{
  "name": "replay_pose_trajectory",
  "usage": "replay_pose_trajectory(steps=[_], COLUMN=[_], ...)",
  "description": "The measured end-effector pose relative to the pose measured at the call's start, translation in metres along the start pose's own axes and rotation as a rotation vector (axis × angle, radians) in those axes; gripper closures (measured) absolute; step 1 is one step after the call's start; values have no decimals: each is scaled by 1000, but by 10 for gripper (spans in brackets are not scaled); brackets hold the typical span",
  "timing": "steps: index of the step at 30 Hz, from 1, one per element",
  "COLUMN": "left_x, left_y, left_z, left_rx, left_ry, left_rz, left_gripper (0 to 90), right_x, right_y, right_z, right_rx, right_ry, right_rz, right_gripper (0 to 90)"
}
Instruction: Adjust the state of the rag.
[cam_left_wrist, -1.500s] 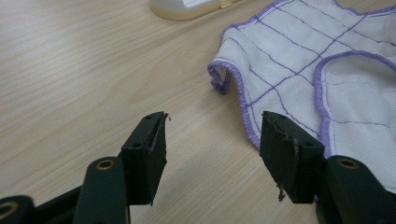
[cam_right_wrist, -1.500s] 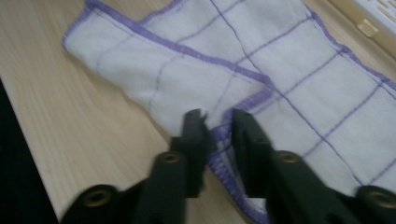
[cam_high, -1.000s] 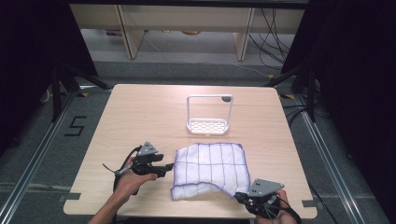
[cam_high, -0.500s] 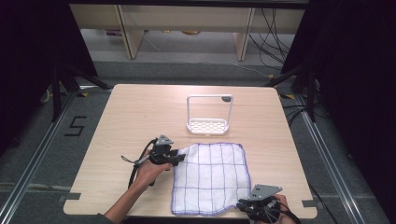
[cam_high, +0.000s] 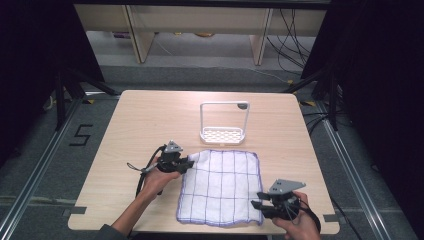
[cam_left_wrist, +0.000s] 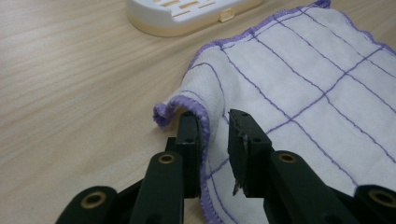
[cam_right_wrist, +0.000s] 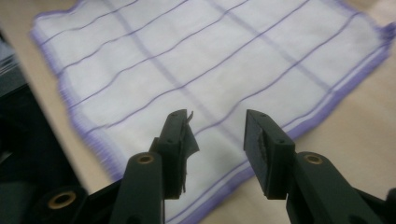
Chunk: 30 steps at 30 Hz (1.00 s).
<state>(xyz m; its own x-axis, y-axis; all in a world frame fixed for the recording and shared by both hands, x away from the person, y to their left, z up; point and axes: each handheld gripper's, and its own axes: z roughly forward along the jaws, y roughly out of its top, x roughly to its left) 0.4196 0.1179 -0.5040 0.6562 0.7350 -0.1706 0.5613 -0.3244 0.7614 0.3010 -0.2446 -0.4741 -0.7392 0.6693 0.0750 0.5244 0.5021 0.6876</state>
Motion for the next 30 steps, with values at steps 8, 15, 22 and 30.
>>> replay_pose_trajectory(steps=[8,15,22,30], left_x=[9,21,25,19], left_y=[4,14,34,37], left_z=[-8,-9,3,23], left_rx=[-19,-29,8,72], left_ry=[-4,5,11,-10], left_rz=[-54,-113,-141,-132], left_gripper=[584,479,478,444], right_x=[-52,-86,-105,-116], right_y=[32,57,74,80], right_z=[21,33,52,72], right_rx=[-21,-19,4,74], right_ry=[-136,-185,-208,-205], right_rz=[120,129,162,195], right_gripper=[567,557,570,591])
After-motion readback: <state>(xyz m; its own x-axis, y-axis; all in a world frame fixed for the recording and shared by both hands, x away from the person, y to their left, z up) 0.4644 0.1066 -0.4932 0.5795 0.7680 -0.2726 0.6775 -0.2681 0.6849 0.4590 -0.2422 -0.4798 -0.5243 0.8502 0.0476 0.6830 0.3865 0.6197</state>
